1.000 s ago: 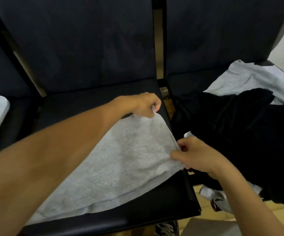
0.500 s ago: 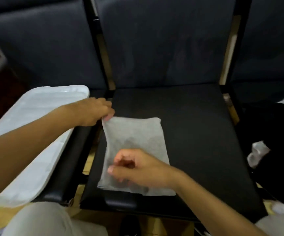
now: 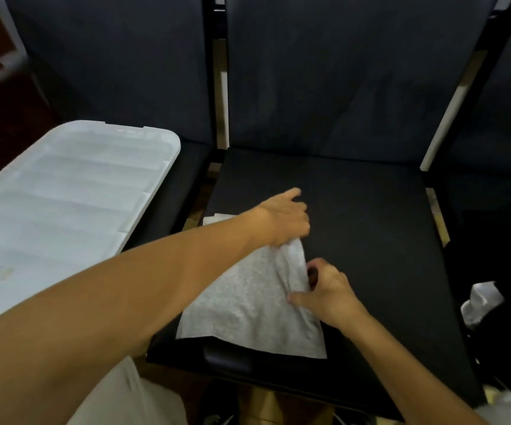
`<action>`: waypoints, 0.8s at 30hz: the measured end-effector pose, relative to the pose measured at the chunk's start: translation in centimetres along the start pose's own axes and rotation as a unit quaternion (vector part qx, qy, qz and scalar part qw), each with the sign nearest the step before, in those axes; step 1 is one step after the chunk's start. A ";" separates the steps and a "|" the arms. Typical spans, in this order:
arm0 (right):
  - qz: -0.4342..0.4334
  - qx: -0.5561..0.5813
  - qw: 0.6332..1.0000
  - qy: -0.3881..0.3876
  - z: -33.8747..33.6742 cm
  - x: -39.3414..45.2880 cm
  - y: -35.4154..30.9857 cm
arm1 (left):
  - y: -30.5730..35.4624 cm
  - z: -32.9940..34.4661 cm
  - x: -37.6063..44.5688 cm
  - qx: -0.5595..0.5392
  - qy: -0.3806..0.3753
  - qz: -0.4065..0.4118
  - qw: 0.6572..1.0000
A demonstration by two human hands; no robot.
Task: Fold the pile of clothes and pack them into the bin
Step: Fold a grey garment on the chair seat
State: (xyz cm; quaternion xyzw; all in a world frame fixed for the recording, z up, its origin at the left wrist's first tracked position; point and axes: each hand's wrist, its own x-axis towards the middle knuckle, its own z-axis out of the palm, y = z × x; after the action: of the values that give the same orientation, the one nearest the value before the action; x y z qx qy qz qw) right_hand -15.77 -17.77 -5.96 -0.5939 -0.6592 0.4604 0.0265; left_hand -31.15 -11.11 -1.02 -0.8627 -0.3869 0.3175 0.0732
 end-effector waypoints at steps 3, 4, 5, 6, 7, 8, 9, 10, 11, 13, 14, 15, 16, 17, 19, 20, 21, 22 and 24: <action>-0.076 -0.013 0.997 -0.018 -1.3 -0.5 -0.7 | -1.8 0.3 -4.5 0.021 0.061 -0.039 0.997; -0.106 -0.027 0.994 -0.022 -2.0 -1.0 -1.3 | -2.3 0.6 -7.0 0.015 0.085 -0.064 0.994; -0.135 -0.043 0.990 -0.027 -2.6 -1.6 -2.1 | -2.7 1.1 -9.8 -0.008 0.103 -0.096 0.990; -0.167 -0.056 0.984 -0.032 -3.0 -2.3 -3.5 | -2.8 1.9 -13.3 -0.052 0.122 -0.131 0.983; -0.201 -0.071 0.977 -0.031 -3.3 -3.1 -5.0 | -2.6 2.7 -16.8 -0.106 0.148 -0.160 0.970; -0.242 -0.087 0.966 -0.028 -3.4 -3.7 -6.6 | -2.1 3.5 -20.1 -0.147 0.171 -0.185 0.956; -0.291 -0.101 0.951 -0.025 -2.9 -4.9 -9.2 | -1.3 4.3 -24.4 -0.174 0.189 -0.223 0.941; -0.333 -0.113 0.936 -0.029 -2.4 -5.9 -11.4 | -0.5 5.2 -27.7 -0.195 0.194 -0.257 0.927; -0.377 -0.127 0.916 -0.044 -1.1 -7.0 -14.2 | 1.0 6.1 -31.9 -0.218 0.194 -0.301 0.908; -0.436 -0.164 0.881 -0.088 1.8 -9.3 -19.2 | 4.0 7.8 -38.4 -0.274 0.197 -0.374 0.864; -0.458 -0.182 0.862 -0.120 4.2 -10.5 -21.8 | 6.0 8.9 -42.2 -0.299 0.200 -0.410 0.838; -0.469 -0.201 0.847 -0.150 6.4 -11.5 -23.6 | 8.0 9.9 -44.9 -0.319 0.197 -0.437 0.818; -0.476 -0.223 0.831 -0.182 8.9 -12.3 -25.3 | 10.1 11.2 -47.5 -0.336 0.191 -0.462 0.798; -0.481 -0.247 0.813 -0.215 11.6 -13.0 -26.8 | 12.3 12.3 -49.9 -0.358 0.180 -0.486 0.777; -0.485 -0.288 0.776 -0.283 18.1 -14.6 -29.0 | 17.6 15.0 -54.2 -0.397 0.158 -0.534 0.730; -0.491 -0.301 0.759 -0.305 20.8 -15.2 -29.5 | 19.9 16.2 -55.4 -0.416 0.147 -0.554 0.706; -0.499 -0.317 0.736 -0.330 24.3 -16.1 -29.9 | 22.7 17.2 -56.8 -0.428 0.139 -0.580 0.679; -0.508 -0.334 0.717 -0.341 26.8 -16.5 -30.0 | 24.7 18.2 -57.3 -0.438 0.132 -0.599 0.657; -0.510 -0.375 0.679 -0.372 32.3 -17.8 -29.7 | 29.3 20.1 -58.4 -0.475 0.116 -0.631 0.603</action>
State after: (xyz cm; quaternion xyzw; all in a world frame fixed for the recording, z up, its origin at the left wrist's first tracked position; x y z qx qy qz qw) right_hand -51.88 -46.91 3.55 0.0941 -0.9329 0.2727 -0.2154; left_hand -54.28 -75.43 0.98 -0.3478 -0.9194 -0.1391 -0.1204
